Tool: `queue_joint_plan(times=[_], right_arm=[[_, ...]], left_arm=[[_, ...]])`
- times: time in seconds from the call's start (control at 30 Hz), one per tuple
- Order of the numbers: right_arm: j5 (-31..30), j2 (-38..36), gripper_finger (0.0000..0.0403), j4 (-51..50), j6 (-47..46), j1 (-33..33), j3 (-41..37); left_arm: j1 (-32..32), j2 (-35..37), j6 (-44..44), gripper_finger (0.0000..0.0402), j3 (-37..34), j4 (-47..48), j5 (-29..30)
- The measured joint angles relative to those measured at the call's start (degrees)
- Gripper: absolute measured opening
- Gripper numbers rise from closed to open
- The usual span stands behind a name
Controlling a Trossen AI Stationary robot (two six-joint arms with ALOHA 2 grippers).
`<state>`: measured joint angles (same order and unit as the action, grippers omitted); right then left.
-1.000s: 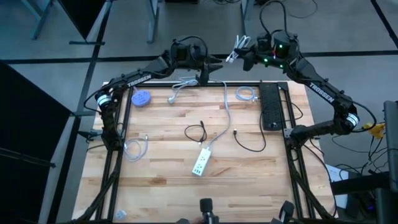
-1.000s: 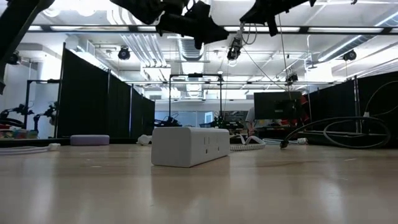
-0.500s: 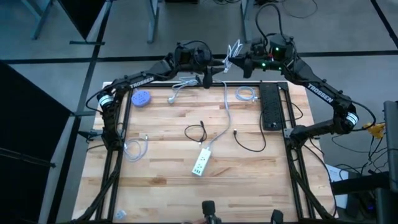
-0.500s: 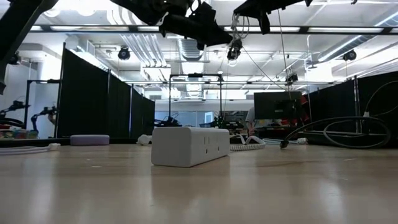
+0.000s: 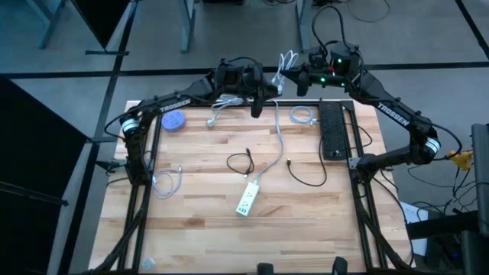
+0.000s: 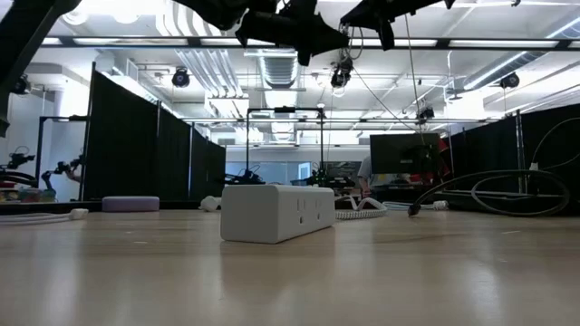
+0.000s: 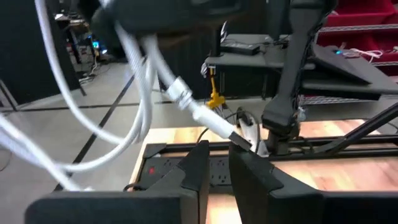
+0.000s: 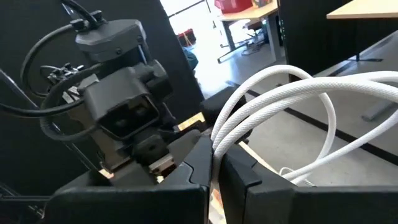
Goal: Insert USB
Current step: Insert the bottom blue charger cable into the black outlet extension
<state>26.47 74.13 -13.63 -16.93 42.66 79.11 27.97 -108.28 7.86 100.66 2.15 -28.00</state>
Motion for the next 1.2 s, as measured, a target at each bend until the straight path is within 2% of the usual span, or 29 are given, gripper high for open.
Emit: queue_joint_plan(times=[0.37,0.87,1.13,1.2], right_arm=[[-7.5,0.0,0.0,-2.8,0.5,-4.0,0.0],[-7.6,-2.5,0.0,-4.4,4.0,-4.3,0.0],[-8.8,-4.6,0.0,-9.1,6.8,-3.9,-0.1],[-10.9,-4.6,0.0,-9.9,8.1,-4.1,-0.1]], left_arm=[[-1.3,0.5,-1.4,0.0027,0.0,-3.2,0.0],[-0.7,2.3,-1.3,0.0027,0.0,0.8,0.0],[0.1,0.8,-3.3,0.0027,-0.6,2.6,0.0],[-0.1,0.1,-4.0,0.0027,-0.8,2.9,0.0]])
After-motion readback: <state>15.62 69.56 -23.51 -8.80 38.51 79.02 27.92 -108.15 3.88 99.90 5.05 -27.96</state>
